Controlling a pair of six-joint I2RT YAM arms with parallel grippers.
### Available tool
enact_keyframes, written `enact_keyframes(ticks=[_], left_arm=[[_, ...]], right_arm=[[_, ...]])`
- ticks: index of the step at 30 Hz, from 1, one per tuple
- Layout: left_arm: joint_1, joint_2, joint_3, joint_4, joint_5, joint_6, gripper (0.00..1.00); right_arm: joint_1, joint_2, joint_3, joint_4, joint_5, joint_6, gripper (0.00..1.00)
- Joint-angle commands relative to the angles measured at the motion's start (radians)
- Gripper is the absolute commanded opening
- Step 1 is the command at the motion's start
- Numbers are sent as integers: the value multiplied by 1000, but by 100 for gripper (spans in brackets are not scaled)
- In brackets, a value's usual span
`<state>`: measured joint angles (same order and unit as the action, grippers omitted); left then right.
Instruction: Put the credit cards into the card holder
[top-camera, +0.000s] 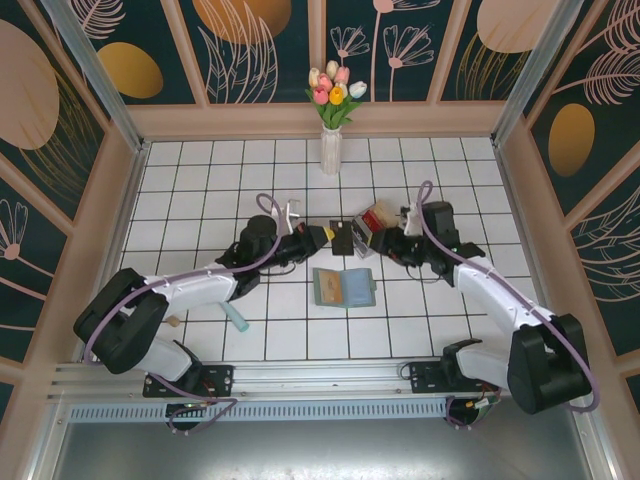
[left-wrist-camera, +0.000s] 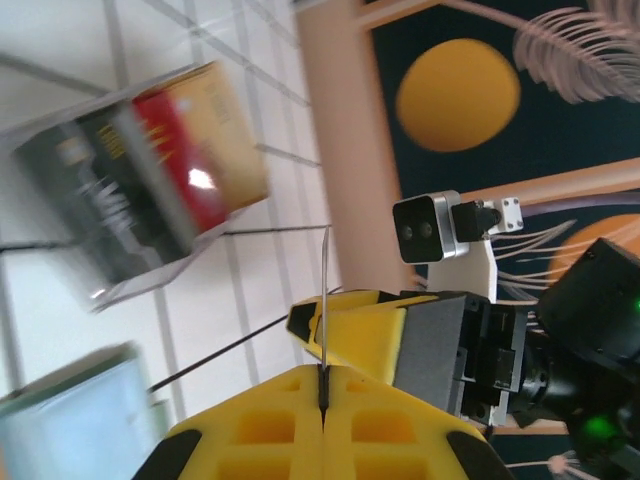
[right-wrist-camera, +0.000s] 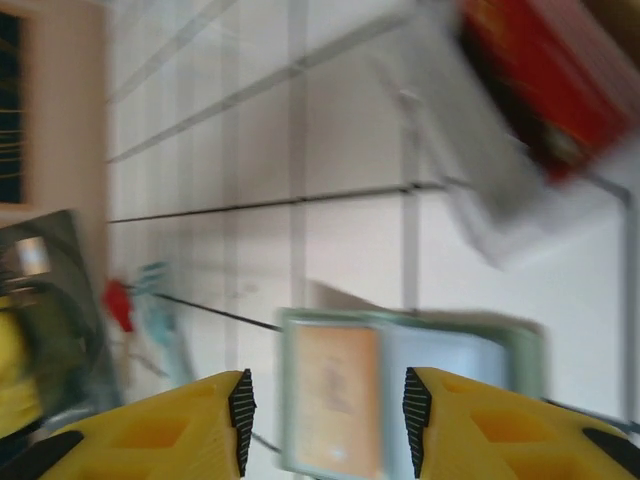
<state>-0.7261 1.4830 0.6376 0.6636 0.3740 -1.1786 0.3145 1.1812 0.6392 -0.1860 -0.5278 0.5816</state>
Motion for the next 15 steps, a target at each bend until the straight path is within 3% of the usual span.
enact_keyframes(ticks=[1, 7, 15], left_arm=[[-59, 29, -26, -89, -102, 39, 0], [-135, 69, -65, -126, -222, 13, 0], [-190, 87, -120, -62, -280, -9, 0]], right_arm=[[-5, 1, -87, -23, 101, -7, 45], [0, 15, -176, 71, 76, 32, 45], [9, 68, -206, 145, 56, 30, 43]])
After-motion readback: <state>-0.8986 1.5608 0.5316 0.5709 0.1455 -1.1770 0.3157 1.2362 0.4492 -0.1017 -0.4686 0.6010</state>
